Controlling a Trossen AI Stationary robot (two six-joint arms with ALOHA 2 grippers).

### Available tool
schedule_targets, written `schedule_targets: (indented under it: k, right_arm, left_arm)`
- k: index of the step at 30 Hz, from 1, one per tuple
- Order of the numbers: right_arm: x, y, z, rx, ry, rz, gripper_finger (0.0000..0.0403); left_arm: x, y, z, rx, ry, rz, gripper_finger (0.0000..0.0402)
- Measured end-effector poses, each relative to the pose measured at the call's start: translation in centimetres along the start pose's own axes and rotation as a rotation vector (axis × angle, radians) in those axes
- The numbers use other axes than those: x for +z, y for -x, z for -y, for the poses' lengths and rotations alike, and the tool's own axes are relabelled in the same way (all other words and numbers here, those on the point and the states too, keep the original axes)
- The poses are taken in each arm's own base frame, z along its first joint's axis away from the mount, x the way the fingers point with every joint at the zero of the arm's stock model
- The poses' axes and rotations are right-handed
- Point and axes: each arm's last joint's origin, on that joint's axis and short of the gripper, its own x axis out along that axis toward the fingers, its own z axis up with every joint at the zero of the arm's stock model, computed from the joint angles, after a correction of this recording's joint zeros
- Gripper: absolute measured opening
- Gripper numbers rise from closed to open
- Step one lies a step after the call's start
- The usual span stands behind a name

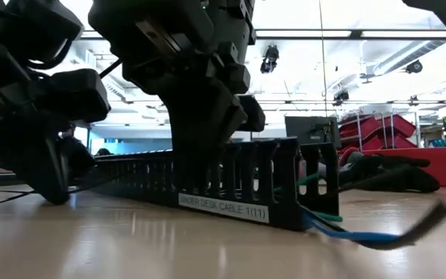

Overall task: Ziptie cables
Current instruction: Put the colored zip-tied cables into the black cable duct

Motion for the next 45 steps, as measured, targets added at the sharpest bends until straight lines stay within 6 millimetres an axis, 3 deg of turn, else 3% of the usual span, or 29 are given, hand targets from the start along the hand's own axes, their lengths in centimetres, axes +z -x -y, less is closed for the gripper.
schedule_targets:
  k: [19,35,39,45]
  right_arm:
    - [0.4,0.5,0.8,-0.013,0.016,-0.022,0.0002]
    - [0.3,0.6,0.8,-0.005,0.043,-0.026,0.0005]
    - [0.3,0.7,0.8,0.004,0.059,-0.030,0.0034]
    - [0.1,1.9,0.5,0.015,0.070,-0.021,0.0121]
  left_arm:
    - [-1.2,0.0,1.3,-0.131,0.027,-0.134,0.0006]
    - [-1.0,0.1,1.5,-0.160,0.043,-0.121,0.0131]
    - [-0.9,0.5,1.7,-0.172,0.037,-0.108,0.0153]
    - [-0.3,1.3,2.2,-0.203,0.008,-0.059,0.0173]
